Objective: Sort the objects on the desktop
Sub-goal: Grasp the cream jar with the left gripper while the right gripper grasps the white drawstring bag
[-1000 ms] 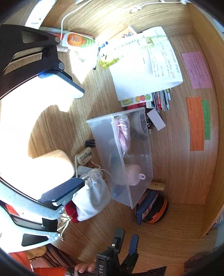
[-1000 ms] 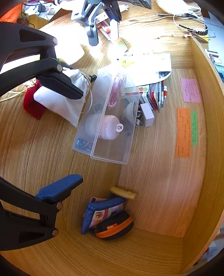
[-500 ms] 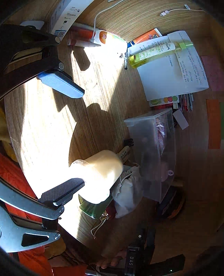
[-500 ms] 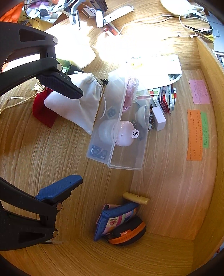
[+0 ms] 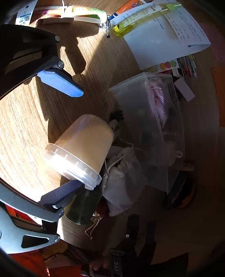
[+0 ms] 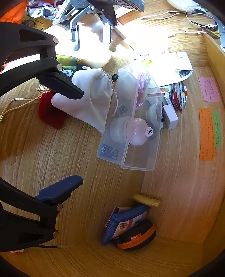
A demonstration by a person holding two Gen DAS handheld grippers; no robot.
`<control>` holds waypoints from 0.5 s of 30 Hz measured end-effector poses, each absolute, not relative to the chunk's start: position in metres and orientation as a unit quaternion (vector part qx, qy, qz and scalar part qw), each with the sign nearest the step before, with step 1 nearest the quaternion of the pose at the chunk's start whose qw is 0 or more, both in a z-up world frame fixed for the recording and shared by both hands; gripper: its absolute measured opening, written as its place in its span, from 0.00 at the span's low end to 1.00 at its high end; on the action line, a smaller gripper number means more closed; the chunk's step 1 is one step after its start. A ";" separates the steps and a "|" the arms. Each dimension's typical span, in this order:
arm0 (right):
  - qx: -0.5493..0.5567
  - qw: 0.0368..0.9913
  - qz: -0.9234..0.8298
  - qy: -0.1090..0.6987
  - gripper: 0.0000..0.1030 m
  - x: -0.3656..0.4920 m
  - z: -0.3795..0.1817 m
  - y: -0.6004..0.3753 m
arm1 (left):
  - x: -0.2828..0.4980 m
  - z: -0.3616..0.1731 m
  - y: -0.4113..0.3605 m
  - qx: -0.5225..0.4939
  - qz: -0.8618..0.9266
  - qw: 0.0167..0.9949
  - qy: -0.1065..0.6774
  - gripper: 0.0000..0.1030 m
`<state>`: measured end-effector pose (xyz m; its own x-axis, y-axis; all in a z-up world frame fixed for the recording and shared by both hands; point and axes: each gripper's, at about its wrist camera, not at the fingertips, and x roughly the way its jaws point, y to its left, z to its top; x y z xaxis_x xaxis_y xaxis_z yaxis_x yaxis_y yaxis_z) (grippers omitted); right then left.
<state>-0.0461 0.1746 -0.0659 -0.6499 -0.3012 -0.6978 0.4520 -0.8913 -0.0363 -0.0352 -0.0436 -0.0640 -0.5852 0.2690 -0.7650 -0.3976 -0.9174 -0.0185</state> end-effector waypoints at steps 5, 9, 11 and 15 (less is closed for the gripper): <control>0.381 0.225 -0.891 0.099 0.86 -0.055 -0.074 0.167 | -0.055 -0.064 -0.037 -0.413 0.886 0.191 0.084 0.95; 0.388 0.243 -0.884 0.094 0.86 -0.060 -0.075 0.157 | -0.063 -0.066 -0.040 -0.411 0.889 0.192 0.069 0.95; 0.392 0.260 -0.879 0.084 0.86 -0.062 -0.074 0.151 | -0.063 -0.066 -0.042 -0.406 0.891 0.195 0.062 0.88; 0.410 0.285 -0.864 0.070 0.86 -0.069 -0.078 0.133 | -0.060 -0.063 -0.048 -0.397 0.896 0.192 0.056 0.76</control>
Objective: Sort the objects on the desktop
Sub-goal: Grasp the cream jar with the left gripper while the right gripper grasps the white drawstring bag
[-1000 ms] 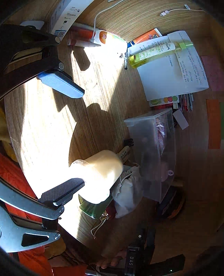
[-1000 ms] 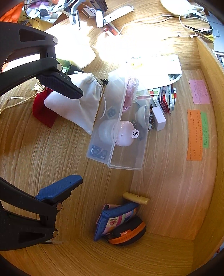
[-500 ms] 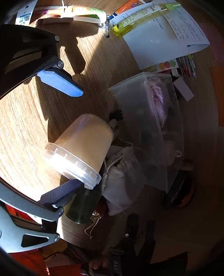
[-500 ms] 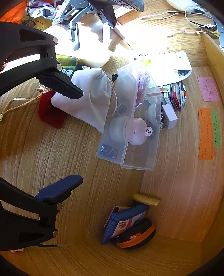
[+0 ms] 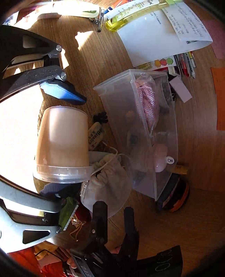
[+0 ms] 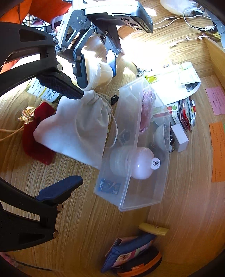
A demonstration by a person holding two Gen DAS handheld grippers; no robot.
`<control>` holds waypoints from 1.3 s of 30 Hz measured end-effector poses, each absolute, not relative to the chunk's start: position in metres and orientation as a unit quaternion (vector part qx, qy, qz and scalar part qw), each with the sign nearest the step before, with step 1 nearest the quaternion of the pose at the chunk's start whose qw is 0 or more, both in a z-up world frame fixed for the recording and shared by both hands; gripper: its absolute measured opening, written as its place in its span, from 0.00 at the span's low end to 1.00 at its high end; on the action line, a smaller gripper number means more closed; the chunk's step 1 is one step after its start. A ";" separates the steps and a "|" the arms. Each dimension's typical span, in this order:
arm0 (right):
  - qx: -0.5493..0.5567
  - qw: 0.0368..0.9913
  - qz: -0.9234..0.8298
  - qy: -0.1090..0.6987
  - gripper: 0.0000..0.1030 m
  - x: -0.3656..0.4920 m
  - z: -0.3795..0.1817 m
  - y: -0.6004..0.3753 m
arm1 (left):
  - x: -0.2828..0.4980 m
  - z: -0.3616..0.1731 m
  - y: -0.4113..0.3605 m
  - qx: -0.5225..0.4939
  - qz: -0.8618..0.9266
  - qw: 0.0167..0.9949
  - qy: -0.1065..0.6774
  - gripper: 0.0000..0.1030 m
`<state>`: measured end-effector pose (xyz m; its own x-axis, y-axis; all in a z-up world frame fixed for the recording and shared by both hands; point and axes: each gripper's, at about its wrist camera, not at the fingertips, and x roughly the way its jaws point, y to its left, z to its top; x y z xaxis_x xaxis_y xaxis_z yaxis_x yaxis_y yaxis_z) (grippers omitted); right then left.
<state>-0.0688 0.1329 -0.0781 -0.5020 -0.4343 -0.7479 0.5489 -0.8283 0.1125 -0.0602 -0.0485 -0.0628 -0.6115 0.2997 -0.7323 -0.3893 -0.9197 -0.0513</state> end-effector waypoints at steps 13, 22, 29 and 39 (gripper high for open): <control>0.469 0.267 -0.839 0.064 0.96 -0.091 -0.109 0.100 | -0.060 -0.065 -0.064 -0.385 0.903 0.185 0.047 0.65; 0.462 0.296 -0.832 0.076 0.70 -0.094 -0.111 0.089 | -0.064 -0.069 -0.062 -0.395 0.900 0.179 0.048 0.69; 0.444 0.304 -0.840 0.073 0.43 -0.087 -0.099 0.097 | -0.058 -0.065 -0.062 -0.381 0.907 0.169 0.048 0.64; 0.424 0.295 -0.855 0.044 0.38 -0.080 -0.084 0.126 | -0.055 -0.054 -0.079 -0.367 0.921 0.132 0.005 0.64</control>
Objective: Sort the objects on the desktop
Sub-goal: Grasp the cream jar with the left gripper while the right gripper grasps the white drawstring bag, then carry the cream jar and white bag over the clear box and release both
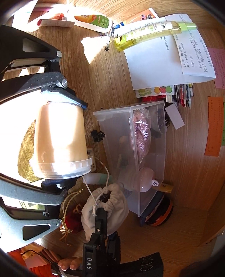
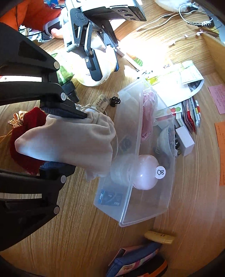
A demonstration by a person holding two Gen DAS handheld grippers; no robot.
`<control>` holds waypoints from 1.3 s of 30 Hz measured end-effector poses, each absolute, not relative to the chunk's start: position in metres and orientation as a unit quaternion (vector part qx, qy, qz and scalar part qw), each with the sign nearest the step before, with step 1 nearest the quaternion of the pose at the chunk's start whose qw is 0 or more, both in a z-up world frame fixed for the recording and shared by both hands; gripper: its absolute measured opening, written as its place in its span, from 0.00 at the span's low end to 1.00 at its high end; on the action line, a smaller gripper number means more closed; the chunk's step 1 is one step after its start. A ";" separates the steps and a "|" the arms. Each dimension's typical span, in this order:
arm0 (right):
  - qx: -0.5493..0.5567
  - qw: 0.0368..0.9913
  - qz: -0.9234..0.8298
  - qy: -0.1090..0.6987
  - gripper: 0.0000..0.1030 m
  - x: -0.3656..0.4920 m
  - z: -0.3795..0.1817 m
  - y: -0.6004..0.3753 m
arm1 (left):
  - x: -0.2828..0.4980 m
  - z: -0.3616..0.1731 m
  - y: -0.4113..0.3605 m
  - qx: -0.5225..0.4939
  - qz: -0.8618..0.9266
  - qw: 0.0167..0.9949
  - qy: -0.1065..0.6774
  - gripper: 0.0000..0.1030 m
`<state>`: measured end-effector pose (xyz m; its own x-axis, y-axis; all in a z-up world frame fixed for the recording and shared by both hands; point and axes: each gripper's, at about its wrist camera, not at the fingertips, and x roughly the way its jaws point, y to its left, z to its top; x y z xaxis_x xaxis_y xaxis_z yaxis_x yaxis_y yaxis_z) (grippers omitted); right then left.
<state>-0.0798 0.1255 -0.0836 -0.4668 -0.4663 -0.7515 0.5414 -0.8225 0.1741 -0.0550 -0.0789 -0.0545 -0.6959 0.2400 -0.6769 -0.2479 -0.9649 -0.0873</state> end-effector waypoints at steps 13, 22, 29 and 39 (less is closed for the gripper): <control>0.370 0.268 -0.888 0.049 0.37 -0.071 -0.052 0.145 | -0.048 -0.024 -0.094 -0.327 0.937 0.114 -0.042 0.64; 0.348 0.240 -0.906 0.031 0.38 -0.073 -0.037 0.166 | -0.054 -0.006 -0.094 -0.306 0.944 0.115 -0.057 0.64; 0.336 0.236 -0.911 0.022 0.38 -0.082 -0.026 0.171 | -0.064 0.007 -0.093 -0.289 0.948 0.115 -0.065 0.64; 0.320 0.227 -0.919 0.018 0.37 -0.106 -0.015 0.175 | -0.087 0.022 -0.091 -0.279 0.950 0.114 -0.075 0.64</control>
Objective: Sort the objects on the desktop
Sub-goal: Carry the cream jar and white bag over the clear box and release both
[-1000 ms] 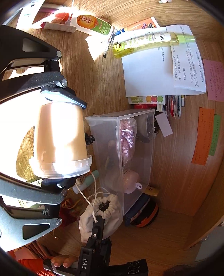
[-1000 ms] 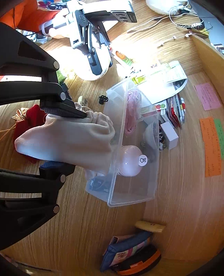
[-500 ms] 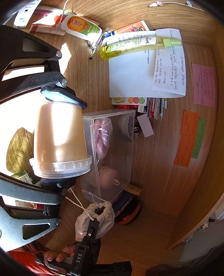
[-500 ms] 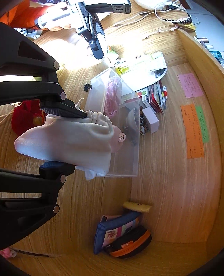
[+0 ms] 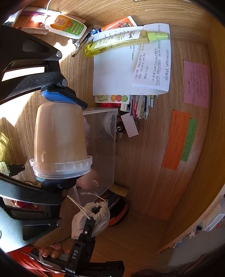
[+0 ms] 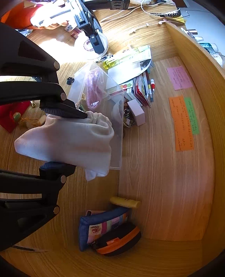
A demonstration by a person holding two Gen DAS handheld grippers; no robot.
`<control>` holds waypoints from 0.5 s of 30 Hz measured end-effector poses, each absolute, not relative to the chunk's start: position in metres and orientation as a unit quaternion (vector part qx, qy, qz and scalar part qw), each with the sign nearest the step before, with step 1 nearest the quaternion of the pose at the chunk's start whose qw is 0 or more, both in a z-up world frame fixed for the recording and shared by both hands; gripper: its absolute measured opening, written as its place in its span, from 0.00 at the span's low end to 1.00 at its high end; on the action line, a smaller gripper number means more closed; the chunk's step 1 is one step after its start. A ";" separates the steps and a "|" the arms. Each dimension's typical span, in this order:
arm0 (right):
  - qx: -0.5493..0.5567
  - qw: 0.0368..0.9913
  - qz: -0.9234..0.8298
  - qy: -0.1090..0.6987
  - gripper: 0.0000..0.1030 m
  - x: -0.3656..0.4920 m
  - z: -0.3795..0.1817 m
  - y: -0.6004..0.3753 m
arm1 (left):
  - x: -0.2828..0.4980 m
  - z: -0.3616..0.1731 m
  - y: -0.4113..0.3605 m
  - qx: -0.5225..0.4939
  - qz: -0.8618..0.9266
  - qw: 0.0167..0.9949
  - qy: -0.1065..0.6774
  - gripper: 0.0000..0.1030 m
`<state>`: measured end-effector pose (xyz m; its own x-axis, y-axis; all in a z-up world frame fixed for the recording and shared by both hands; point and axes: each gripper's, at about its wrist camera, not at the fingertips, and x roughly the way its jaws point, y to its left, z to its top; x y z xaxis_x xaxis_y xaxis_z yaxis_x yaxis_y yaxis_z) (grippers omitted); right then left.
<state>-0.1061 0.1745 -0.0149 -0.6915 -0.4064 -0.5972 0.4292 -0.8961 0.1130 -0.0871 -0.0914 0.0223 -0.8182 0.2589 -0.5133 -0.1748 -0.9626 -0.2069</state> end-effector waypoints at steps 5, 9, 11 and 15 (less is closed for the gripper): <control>0.322 0.225 -0.920 0.021 0.38 -0.119 -0.014 0.174 | -0.101 0.026 -0.090 -0.281 0.950 0.114 -0.075 0.64; 0.327 0.224 -0.918 0.021 0.38 -0.129 -0.017 0.173 | -0.114 0.028 -0.089 -0.284 0.949 0.116 -0.075 0.64; 0.331 0.224 -0.916 0.020 0.38 -0.134 -0.018 0.173 | -0.121 0.028 -0.087 -0.286 0.949 0.115 -0.072 0.64; 0.337 0.223 -0.914 0.019 0.38 -0.147 -0.020 0.173 | -0.136 0.029 -0.084 -0.292 0.947 0.117 -0.068 0.64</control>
<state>-0.1466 0.1729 -0.0195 -0.6730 -0.3957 -0.6249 0.4217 -0.8994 0.1153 -0.1360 -0.0844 0.0285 -0.8023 0.2616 -0.5365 -0.1818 -0.9632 -0.1979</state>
